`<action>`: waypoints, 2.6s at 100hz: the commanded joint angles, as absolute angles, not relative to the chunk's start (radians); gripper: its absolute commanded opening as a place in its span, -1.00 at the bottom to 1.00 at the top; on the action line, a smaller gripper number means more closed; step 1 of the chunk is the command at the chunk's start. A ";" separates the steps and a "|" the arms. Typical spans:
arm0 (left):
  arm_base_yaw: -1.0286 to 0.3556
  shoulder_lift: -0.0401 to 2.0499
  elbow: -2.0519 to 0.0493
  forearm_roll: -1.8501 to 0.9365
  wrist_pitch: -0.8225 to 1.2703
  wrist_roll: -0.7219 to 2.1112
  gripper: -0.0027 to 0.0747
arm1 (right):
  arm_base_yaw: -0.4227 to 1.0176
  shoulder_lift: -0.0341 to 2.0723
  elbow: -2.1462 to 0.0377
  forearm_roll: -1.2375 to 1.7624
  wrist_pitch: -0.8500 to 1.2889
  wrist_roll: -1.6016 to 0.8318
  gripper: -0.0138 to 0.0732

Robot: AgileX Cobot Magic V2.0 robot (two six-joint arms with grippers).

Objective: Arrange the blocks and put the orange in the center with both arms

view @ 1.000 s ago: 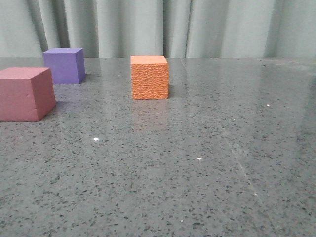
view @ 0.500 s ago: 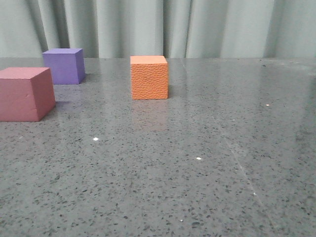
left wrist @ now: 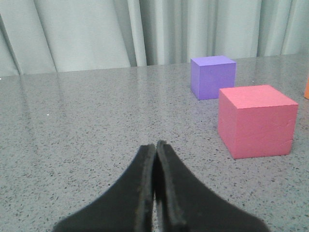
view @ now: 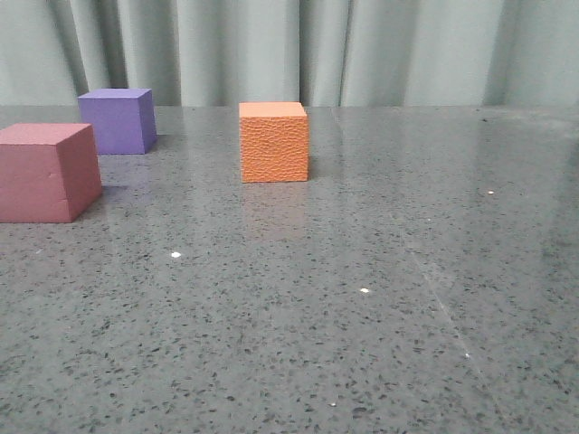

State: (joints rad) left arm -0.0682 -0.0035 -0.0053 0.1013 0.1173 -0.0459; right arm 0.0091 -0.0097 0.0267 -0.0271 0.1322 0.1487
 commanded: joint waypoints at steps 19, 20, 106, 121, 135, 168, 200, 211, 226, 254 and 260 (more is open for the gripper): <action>-0.066 -0.036 0.050 0.101 0.034 -0.054 -0.98 | 0.003 -0.035 0.014 -0.025 0.033 0.137 -0.84; -0.066 -0.036 0.050 0.101 0.034 -0.054 -0.98 | 0.003 -0.035 0.014 -0.025 0.033 0.137 -0.84; -0.066 -0.036 0.050 0.101 0.034 -0.054 -0.98 | 0.003 -0.035 0.014 -0.025 0.033 0.137 -0.84; -0.066 -0.036 0.050 0.101 0.034 -0.054 -0.98 | 0.003 -0.035 0.014 -0.025 0.033 0.137 -0.84; -0.066 -0.036 0.050 0.101 0.030 -0.054 -0.98 | 0.003 -0.035 0.014 -0.025 0.033 0.137 -0.84; -0.066 0.003 -0.085 -0.039 0.091 -0.054 -0.98 | 0.003 -0.035 0.014 -0.025 0.033 0.137 -0.84; -0.066 0.342 -0.516 -0.037 0.415 -0.054 -0.98 | 0.003 -0.035 0.014 -0.025 0.033 0.137 -0.84; -0.066 0.485 -0.680 -0.037 0.553 -0.054 -0.98 | 0.003 -0.035 0.014 -0.025 0.033 0.137 -0.84; -0.066 0.656 -0.842 -0.044 0.621 -0.054 -0.98 | 0.003 -0.035 0.014 -0.025 0.033 0.137 -0.84; -0.066 0.809 -0.922 -0.058 0.621 -0.054 -0.98 | 0.003 -0.035 0.014 -0.025 0.033 0.137 -0.84; -0.066 0.822 -0.922 -0.077 0.622 -0.054 -0.98 | 0.003 -0.035 0.014 -0.025 0.033 0.137 -0.84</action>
State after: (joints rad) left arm -0.0682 0.8069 -0.8866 -0.0438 0.6769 -0.0459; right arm 0.0091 -0.0097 0.0283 -0.0254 0.1219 0.1487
